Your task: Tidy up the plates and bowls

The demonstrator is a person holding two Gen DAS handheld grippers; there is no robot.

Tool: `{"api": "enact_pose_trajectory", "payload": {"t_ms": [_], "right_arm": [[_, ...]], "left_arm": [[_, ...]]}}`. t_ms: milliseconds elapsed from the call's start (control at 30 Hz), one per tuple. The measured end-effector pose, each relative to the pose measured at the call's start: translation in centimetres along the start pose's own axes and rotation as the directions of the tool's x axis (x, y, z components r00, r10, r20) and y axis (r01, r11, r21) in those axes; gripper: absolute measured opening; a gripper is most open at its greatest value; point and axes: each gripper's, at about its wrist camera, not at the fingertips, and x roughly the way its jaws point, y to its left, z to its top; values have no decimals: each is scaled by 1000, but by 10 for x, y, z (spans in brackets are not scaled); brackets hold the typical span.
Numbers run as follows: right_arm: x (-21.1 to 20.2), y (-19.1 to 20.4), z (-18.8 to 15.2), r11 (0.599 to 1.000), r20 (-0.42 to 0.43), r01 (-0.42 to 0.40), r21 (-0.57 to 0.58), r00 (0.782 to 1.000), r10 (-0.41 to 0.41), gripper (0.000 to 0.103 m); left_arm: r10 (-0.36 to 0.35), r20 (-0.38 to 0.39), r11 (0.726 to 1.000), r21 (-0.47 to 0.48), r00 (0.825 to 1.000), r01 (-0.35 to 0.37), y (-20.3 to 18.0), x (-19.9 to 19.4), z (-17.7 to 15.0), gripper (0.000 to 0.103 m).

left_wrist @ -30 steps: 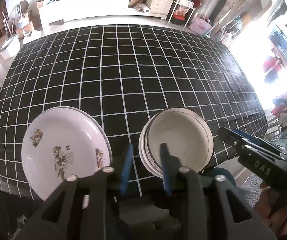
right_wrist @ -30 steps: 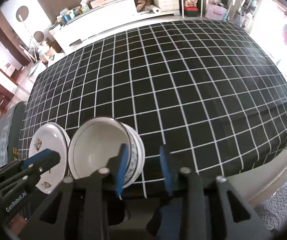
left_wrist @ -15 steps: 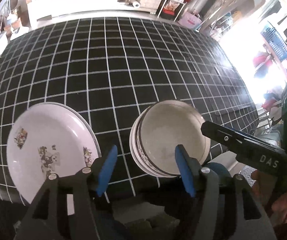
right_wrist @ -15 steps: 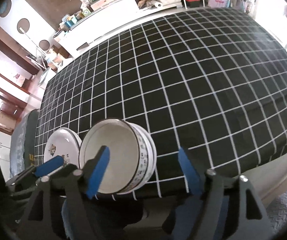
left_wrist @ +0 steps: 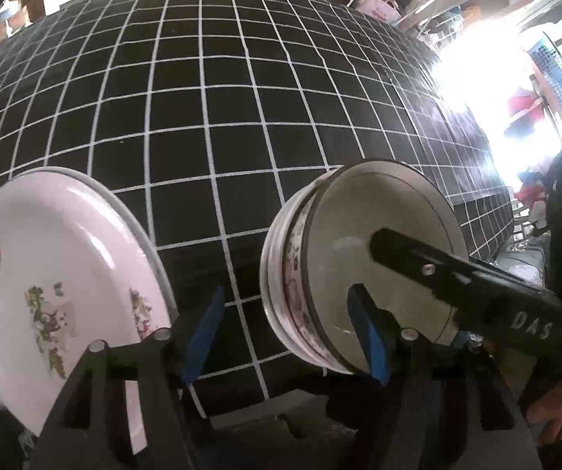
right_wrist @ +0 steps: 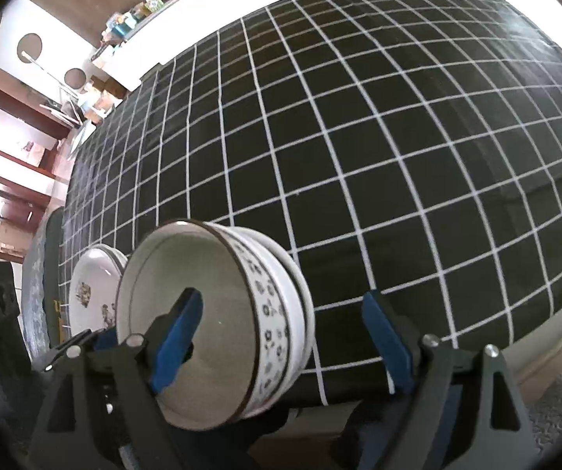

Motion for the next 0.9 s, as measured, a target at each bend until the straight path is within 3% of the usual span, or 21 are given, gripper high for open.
{"api": "enact_pose_trajectory", "payload": {"t_ms": [367,633,900], "right_arm": [[13,-12,-4,998,-4,-40,49,999,40,86],[9,-25,-9,992,2,-95,86,996,95,67],[8,-23,-7,990,10,-95,100,995,94,64]], "left_arm": [[-35,-27,999,34,999,36,-10,22,6,63],[-47,-19,997,66,999,48,-23,27,9,64],[-31,-13,998,63,999,31,-26,29,9,65]]}}
